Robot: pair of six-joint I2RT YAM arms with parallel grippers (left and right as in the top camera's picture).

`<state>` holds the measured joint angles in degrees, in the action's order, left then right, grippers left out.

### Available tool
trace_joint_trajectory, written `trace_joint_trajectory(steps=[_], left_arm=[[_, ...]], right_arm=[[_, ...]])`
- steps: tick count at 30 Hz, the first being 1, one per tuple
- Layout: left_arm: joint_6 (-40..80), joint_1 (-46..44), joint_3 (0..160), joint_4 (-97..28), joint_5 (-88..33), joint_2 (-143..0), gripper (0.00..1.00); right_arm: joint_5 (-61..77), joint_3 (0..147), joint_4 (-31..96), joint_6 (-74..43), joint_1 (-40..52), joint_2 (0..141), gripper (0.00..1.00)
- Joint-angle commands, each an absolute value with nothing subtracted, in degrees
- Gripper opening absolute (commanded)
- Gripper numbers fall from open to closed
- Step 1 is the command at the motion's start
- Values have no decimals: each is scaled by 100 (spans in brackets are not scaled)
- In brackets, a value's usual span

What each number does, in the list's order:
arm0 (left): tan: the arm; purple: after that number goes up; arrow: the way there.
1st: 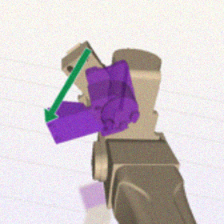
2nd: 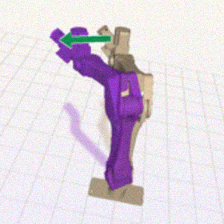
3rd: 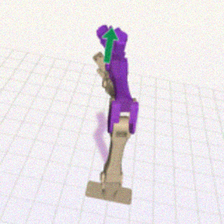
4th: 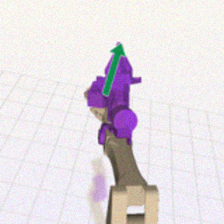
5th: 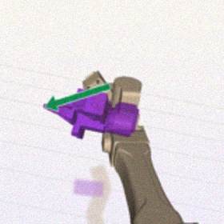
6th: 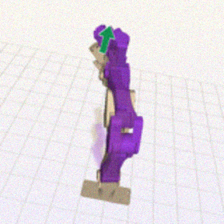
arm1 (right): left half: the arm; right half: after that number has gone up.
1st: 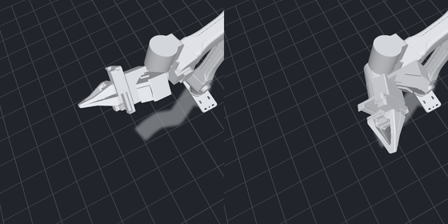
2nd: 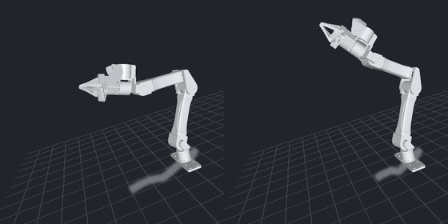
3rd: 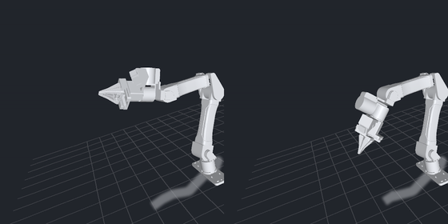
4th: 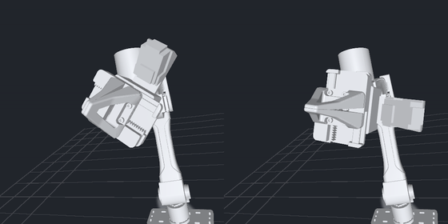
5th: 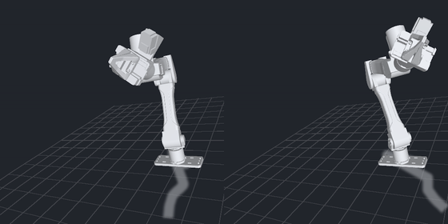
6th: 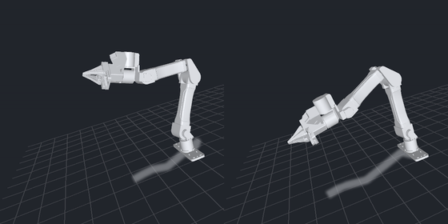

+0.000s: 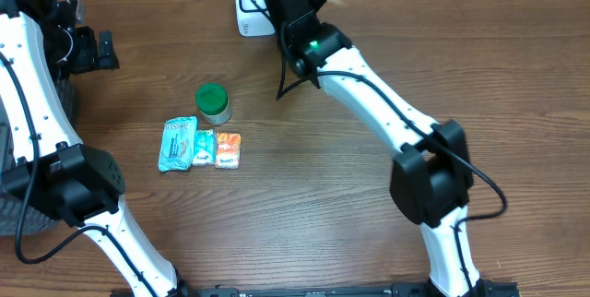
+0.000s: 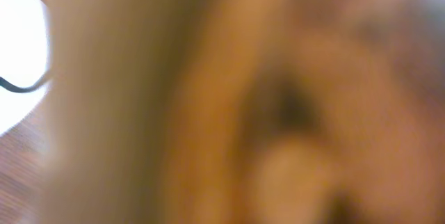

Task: Scan the item barcode
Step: 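Lift the grain bag with the right gripper up to the scanner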

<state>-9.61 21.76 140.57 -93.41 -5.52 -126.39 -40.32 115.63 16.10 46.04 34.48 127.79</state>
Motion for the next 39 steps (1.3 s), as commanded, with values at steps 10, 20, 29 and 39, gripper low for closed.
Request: trace_joint_trajectory(steps=[10, 20, 29, 39], left_arm=[[-1009, 2163, 14169, -9334, -578, -12545, 100], [-1009, 2163, 14169, -9334, -578, -12545, 100], [-1009, 2163, 14169, -9334, -578, -12545, 99], [-1009, 2163, 14169, -9334, -578, -12545, 99]], right_arm=[[-4344, 11585, -766, 7319, 3428, 14099, 4], [-4281, 11585, -858, 7360, 3428, 14543, 4], [-4545, 11585, -1092, 7402, 3446, 14540, 4], [-4617, 11585, -926, 7030, 3476, 13664, 4]])
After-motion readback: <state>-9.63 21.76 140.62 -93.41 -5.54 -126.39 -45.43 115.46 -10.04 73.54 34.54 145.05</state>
